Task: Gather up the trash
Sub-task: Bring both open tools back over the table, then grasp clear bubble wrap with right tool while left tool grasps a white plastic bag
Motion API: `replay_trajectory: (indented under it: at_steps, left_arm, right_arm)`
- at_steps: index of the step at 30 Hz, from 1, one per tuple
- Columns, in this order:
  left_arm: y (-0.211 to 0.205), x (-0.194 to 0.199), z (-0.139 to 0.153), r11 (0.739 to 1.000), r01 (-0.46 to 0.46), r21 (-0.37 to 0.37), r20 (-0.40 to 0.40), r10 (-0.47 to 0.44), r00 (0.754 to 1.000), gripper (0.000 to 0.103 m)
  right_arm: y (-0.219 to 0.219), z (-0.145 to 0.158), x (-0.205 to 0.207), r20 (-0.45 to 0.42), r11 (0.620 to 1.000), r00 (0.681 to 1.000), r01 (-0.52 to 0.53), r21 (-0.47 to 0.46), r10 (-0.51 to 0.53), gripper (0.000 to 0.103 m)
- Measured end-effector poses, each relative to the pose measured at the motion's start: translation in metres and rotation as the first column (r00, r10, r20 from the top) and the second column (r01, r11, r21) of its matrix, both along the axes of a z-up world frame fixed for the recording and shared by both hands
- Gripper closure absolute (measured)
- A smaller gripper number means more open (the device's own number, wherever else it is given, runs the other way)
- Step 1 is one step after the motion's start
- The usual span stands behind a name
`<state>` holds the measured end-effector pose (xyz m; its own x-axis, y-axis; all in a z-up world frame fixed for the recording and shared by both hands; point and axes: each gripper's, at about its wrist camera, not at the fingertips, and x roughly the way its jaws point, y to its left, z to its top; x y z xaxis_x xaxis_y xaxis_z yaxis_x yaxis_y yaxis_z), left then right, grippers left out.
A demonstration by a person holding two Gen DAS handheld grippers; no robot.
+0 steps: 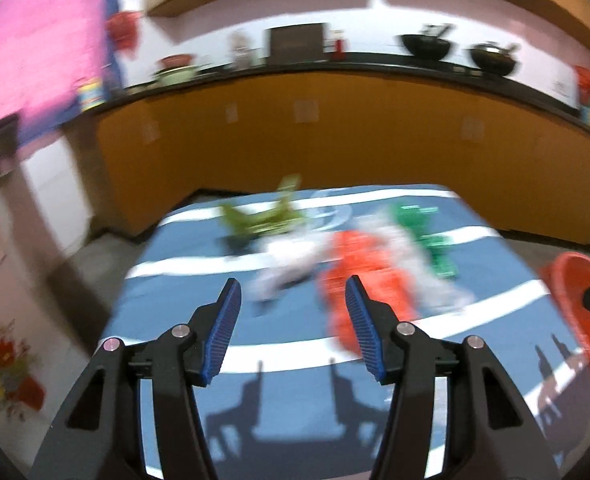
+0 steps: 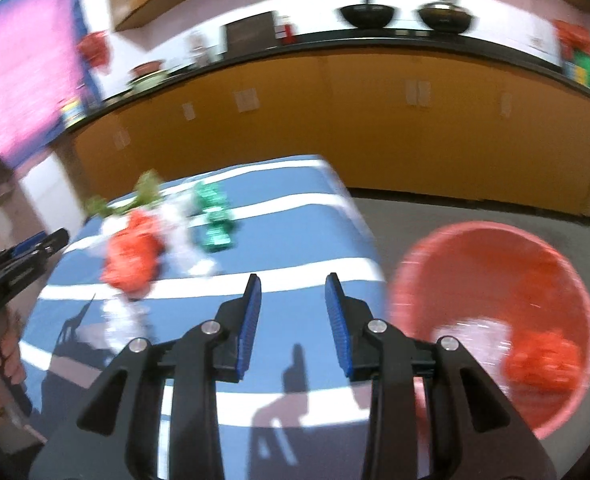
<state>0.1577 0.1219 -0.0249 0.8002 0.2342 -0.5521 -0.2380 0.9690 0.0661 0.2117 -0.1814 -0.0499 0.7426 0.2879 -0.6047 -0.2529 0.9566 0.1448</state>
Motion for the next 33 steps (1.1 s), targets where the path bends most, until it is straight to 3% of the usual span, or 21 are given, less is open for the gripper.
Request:
replay_trajectory:
  at_steps: [4,8,22,24,26,33]
  left_arm:
    - [0.046,-0.014,-0.007,0.994,-0.112,0.007,-0.020,0.113,0.993,0.048]
    - [0.082,-0.029,-0.014,0.982,-0.191,0.006,-0.031,0.191,0.981,0.048]
    - [0.147,-0.051,-0.027,0.953,-0.299,-0.046,-0.049,0.297,0.954,0.047]
    - [0.147,-0.048,-0.027,0.954,-0.296,-0.054,-0.052,0.293,0.955,0.047]
    - [0.145,-0.046,-0.027,0.956,-0.286,-0.059,-0.051,0.283,0.958,0.047]
    - [0.124,-0.028,-0.027,0.972,-0.220,-0.080,-0.046,0.217,0.975,0.042]
  right_arm:
    - [0.062,-0.006,-0.003,-0.019,0.990,0.990,-0.139,-0.008,0.139,0.064]
    - [0.101,-0.014,-0.006,-0.050,0.977,0.975,-0.215,0.002,0.215,0.063]
    - [0.158,-0.051,0.003,-0.163,0.962,0.952,-0.269,-0.034,0.261,0.056]
    - [0.159,-0.055,0.003,-0.171,0.961,0.949,-0.274,-0.044,0.263,0.060]
    - [0.159,-0.057,0.003,-0.176,0.957,0.947,-0.283,-0.055,0.270,0.074]
    - [0.143,-0.057,0.004,-0.154,0.959,0.959,-0.258,-0.120,0.239,0.084]
